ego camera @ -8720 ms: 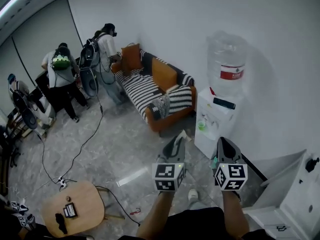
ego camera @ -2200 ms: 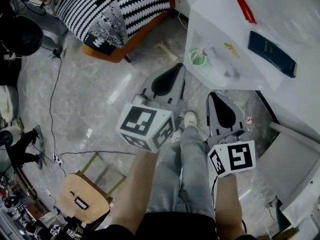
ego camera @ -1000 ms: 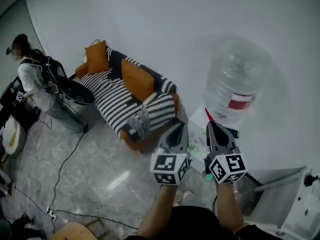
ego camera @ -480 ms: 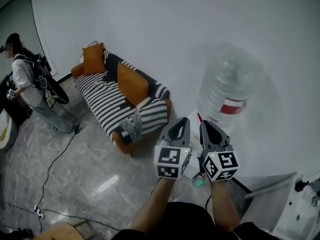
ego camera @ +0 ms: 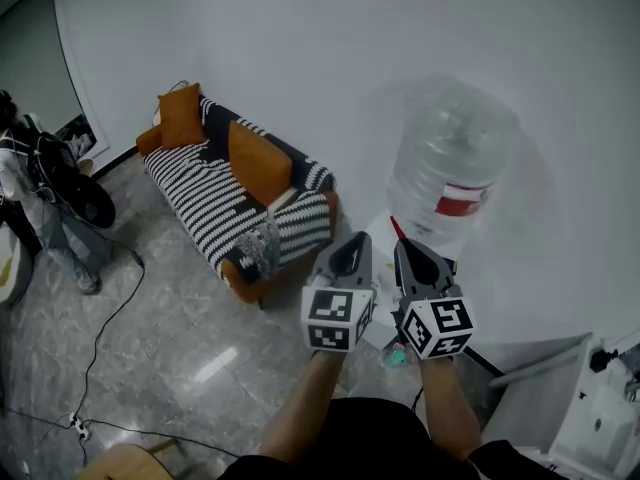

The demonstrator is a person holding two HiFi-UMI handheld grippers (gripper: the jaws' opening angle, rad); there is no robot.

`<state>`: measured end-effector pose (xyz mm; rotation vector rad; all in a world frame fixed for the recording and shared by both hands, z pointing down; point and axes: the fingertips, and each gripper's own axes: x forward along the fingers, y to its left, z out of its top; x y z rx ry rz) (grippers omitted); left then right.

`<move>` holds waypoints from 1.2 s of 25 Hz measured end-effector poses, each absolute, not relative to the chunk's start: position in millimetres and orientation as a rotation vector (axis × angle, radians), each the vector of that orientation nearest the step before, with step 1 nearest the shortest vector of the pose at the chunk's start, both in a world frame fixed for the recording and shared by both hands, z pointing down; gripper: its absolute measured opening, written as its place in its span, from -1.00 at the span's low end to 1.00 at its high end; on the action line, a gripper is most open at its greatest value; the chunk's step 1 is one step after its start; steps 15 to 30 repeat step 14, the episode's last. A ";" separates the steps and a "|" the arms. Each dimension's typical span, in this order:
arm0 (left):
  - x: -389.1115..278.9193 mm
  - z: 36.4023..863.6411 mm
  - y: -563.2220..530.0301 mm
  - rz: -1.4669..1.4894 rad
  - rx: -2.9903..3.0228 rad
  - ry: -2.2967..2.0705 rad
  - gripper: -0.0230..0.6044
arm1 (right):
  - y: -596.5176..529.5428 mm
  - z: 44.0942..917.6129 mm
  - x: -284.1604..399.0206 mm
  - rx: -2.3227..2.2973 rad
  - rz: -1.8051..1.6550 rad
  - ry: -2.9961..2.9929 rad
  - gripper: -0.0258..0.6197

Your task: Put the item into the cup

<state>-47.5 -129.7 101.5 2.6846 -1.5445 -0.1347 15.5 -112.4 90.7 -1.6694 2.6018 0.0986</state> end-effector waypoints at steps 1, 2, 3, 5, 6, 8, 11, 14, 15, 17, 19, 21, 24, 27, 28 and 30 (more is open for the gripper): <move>-47.5 102.3 -128.4 -0.136 2.685 -1.541 -0.88 | -111.3 93.5 16.0 -1.673 0.092 2.605 -0.89; -48.1 102.3 -126.8 -0.140 2.685 -1.539 -0.88 | -110.1 96.1 15.9 -1.674 0.082 2.607 -0.89; -49.4 101.6 -125.1 -0.145 2.685 -1.537 -0.88 | -108.8 97.7 15.4 -1.673 0.073 2.609 -0.89; -51.6 98.8 -123.1 -0.153 2.686 -1.542 -0.88 | -107.6 98.2 14.1 -1.669 0.071 2.615 -0.89; -51.9 98.1 -122.8 -0.154 2.687 -1.545 -0.88 | -107.7 98.4 14.1 -1.670 0.074 2.618 -0.89; -51.7 99.3 -121.8 -0.153 2.684 -1.547 -0.88 | -106.9 100.2 14.6 -1.674 0.070 2.623 -0.89; -52.3 101.6 -121.4 -0.157 2.676 -1.546 -0.88 | -104.4 103.4 13.3 -1.670 0.068 2.633 -0.89; -52.2 103.0 -122.6 -0.164 2.671 -1.542 -0.88 | -103.3 106.2 11.2 -1.652 0.067 2.654 -0.89; -52.2 103.0 -122.6 -0.164 2.671 -1.542 -0.88 | -103.3 106.2 11.2 -1.652 0.067 2.654 -0.89; -52.2 103.0 -122.6 -0.164 2.671 -1.542 -0.88 | -103.3 106.2 11.2 -1.652 0.067 2.654 -0.89; -52.2 103.0 -122.6 -0.164 2.671 -1.542 -0.88 | -103.3 106.2 11.2 -1.652 0.067 2.654 -0.89; -52.2 103.0 -122.6 -0.164 2.671 -1.542 -0.88 | -103.3 106.2 11.2 -1.652 0.067 2.654 -0.89; -52.2 103.0 -122.6 -0.164 2.671 -1.542 -0.88 | -103.3 106.2 11.2 -1.652 0.067 2.654 -0.89; -52.2 103.0 -122.6 -0.164 2.671 -1.542 -0.88 | -103.3 106.2 11.2 -1.652 0.067 2.654 -0.89; -52.2 103.0 -122.6 -0.164 2.671 -1.542 -0.88 | -103.3 106.2 11.2 -1.652 0.067 2.654 -0.89; -52.2 103.0 -122.6 -0.164 2.671 -1.542 -0.88 | -103.3 106.2 11.2 -1.652 0.067 2.654 -0.89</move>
